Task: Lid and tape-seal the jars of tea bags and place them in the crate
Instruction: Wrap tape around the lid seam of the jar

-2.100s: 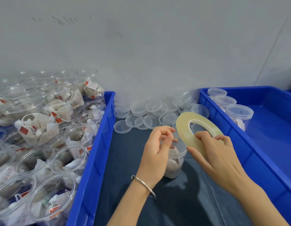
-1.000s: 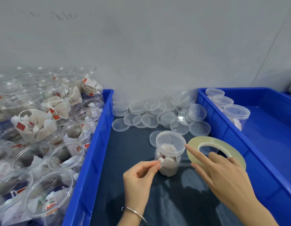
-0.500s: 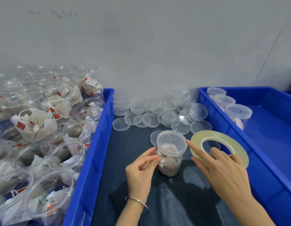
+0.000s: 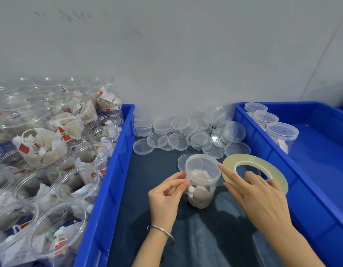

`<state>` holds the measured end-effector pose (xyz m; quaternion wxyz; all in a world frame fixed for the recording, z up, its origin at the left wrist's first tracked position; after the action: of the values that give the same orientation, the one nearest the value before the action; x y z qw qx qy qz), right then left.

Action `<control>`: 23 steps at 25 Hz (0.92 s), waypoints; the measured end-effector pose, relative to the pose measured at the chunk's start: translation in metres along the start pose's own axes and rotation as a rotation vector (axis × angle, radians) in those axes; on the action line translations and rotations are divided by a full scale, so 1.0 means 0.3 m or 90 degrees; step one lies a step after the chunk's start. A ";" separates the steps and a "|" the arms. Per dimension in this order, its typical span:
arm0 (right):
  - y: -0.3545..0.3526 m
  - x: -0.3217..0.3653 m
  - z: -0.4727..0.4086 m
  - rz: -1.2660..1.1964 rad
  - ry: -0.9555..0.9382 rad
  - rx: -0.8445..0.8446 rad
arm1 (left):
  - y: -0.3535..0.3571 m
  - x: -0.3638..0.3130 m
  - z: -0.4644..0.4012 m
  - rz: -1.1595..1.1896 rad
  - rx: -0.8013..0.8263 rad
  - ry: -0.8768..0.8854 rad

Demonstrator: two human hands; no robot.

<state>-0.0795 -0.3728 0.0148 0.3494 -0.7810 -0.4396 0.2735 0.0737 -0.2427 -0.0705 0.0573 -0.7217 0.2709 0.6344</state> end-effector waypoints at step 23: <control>0.022 0.021 -0.027 -0.065 0.012 0.006 | 0.054 -0.013 -0.166 -0.117 0.199 0.032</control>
<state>-0.0675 -0.3722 0.0137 0.3709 -0.7581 -0.4744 0.2503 0.1102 -0.2765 -0.0532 0.2196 -0.7416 0.3003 0.5582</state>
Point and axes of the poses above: each hand's wrist, its own z-axis away from the middle knuckle, its own y-axis out of the palm, x = y × z, the point moved 10 cm from there along -z, towards the middle knuckle, and after that the axes turned 3 degrees about -z, right-handed, at the moved point
